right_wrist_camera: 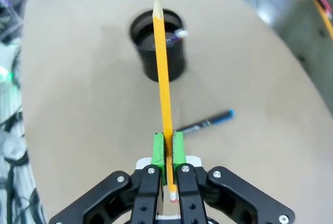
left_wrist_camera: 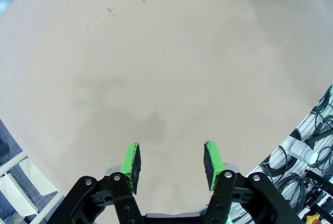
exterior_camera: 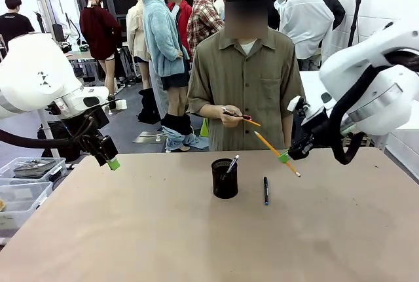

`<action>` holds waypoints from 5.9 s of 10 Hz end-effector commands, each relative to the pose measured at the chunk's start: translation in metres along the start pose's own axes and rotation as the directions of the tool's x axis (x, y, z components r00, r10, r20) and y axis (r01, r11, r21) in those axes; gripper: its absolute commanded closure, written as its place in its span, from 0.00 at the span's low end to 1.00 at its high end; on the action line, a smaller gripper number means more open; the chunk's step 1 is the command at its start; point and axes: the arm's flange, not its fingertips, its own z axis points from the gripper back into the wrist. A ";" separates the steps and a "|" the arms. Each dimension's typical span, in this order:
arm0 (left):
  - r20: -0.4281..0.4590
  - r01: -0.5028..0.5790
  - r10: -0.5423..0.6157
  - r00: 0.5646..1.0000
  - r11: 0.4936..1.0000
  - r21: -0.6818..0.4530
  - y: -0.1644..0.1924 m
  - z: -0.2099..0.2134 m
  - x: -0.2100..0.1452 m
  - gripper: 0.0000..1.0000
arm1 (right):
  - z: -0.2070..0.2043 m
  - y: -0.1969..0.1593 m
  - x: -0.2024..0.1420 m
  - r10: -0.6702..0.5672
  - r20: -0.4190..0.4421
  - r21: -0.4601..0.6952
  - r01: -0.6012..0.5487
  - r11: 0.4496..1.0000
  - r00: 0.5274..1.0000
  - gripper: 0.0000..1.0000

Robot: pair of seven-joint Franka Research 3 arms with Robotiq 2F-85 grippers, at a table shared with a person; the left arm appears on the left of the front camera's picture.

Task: Place the pens into the pen holder.
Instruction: Pick up a writing instrument from the table and place it into the Pen holder.

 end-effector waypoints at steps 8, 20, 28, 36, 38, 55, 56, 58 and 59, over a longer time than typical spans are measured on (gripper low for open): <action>-0.004 0.001 -0.001 1.000 1.000 0.007 0.000 0.001 0.000 0.36 | -0.012 -0.044 -0.039 0.232 0.317 0.251 -0.318 0.914 0.919 1.00; -0.004 0.001 -0.001 1.000 1.000 0.007 0.000 0.001 0.000 0.36 | 0.148 0.019 -0.147 0.193 0.498 -0.055 -0.192 0.980 0.845 1.00; -0.004 0.001 -0.001 1.000 1.000 0.007 0.000 0.001 0.000 0.36 | 0.045 0.032 -0.002 0.298 0.590 -0.210 -0.214 0.954 0.750 1.00; -0.004 0.001 -0.001 1.000 1.000 0.007 0.000 0.001 0.000 0.36 | 0.008 0.001 0.035 0.317 0.589 0.037 -0.417 0.908 0.743 1.00; -0.004 0.001 -0.001 1.000 1.000 0.007 0.000 0.001 0.000 0.36 | -0.015 -0.013 0.055 0.308 0.632 0.089 -0.461 0.883 0.711 1.00; -0.004 0.001 -0.001 1.000 1.000 0.007 0.000 0.001 0.000 0.36 | -0.173 -0.088 0.059 0.123 0.647 0.418 -0.485 0.768 0.752 0.89; -0.004 0.001 -0.001 1.000 1.000 0.007 0.000 0.001 0.000 0.36 | -0.173 -0.088 0.059 0.124 0.647 0.418 -0.486 0.768 0.753 0.70; -0.004 0.001 -0.001 1.000 1.000 0.007 0.000 0.001 0.000 0.36 | -0.162 -0.085 0.058 0.144 0.655 0.391 -0.495 0.776 0.742 0.33; -0.004 0.001 -0.001 1.000 1.000 0.007 0.000 0.001 0.000 0.36 | -0.153 -0.083 0.056 0.152 0.660 0.377 -0.500 0.780 0.736 0.33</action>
